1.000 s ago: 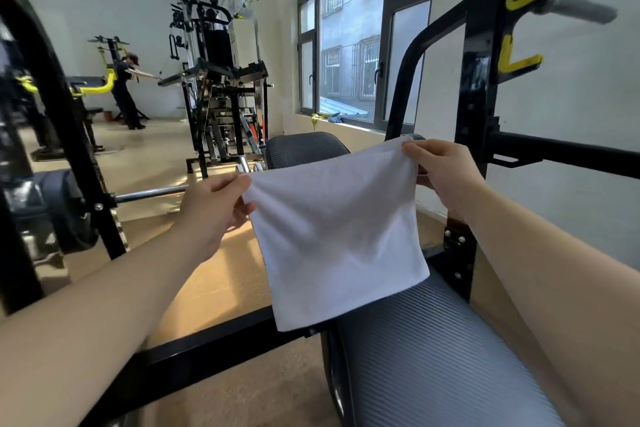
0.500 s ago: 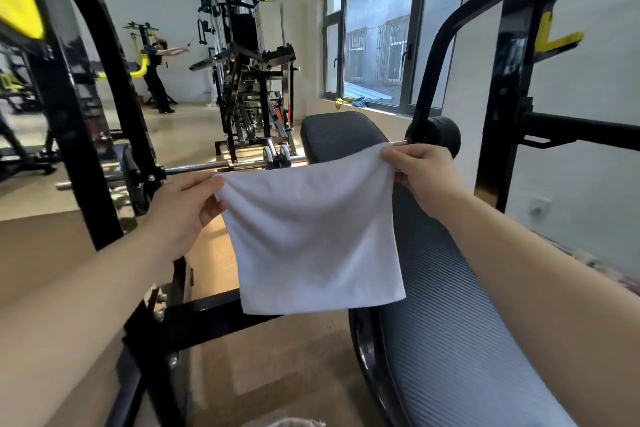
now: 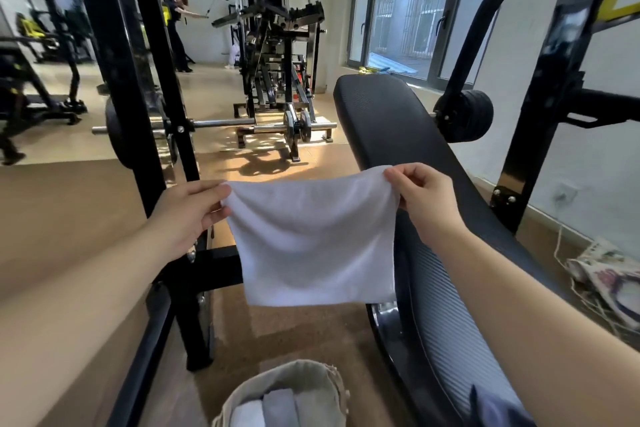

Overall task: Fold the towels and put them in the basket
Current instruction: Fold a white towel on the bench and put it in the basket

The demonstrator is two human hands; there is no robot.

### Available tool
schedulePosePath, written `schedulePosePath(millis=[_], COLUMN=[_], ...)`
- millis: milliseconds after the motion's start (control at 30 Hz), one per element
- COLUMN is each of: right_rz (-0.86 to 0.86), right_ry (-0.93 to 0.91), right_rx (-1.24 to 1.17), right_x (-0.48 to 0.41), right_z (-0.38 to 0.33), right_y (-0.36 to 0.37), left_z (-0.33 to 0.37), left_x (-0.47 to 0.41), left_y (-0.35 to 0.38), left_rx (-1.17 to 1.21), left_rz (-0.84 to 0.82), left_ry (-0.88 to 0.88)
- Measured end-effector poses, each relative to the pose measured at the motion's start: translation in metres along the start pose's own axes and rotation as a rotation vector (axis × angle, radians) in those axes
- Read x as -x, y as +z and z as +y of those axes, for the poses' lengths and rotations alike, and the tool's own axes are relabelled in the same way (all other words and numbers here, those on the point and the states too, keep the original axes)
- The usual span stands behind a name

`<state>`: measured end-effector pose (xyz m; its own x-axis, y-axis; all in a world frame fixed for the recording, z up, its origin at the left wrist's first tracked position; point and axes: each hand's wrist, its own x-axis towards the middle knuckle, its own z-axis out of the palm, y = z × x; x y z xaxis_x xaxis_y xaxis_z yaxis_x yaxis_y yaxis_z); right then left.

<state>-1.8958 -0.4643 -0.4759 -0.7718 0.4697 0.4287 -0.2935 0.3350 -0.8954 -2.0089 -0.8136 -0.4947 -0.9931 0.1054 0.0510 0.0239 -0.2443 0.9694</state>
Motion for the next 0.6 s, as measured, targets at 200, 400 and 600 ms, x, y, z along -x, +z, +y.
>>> schedulePosePath(millis=[200,400,600], right_rz=[0.006,-0.026,-0.062], right_ry=[0.041,0.015,0.014], right_rx=[-0.009,0.077,0.13], right_x=[0.022,0.037,0.061], right_z=[0.013,0.023,0.043], right_y=[0.01,0.011,0.007], left_z=[-0.01,-0.034,-0.05], left_x=[0.005,0.016,0.017], left_y=[-0.026,-0.043,-0.056], left_rx=[-0.016,-0.043,-0.137], left_rz=[-0.068,-0.074,-0.075], left_ry=[-0.046,-0.039,-0.041])
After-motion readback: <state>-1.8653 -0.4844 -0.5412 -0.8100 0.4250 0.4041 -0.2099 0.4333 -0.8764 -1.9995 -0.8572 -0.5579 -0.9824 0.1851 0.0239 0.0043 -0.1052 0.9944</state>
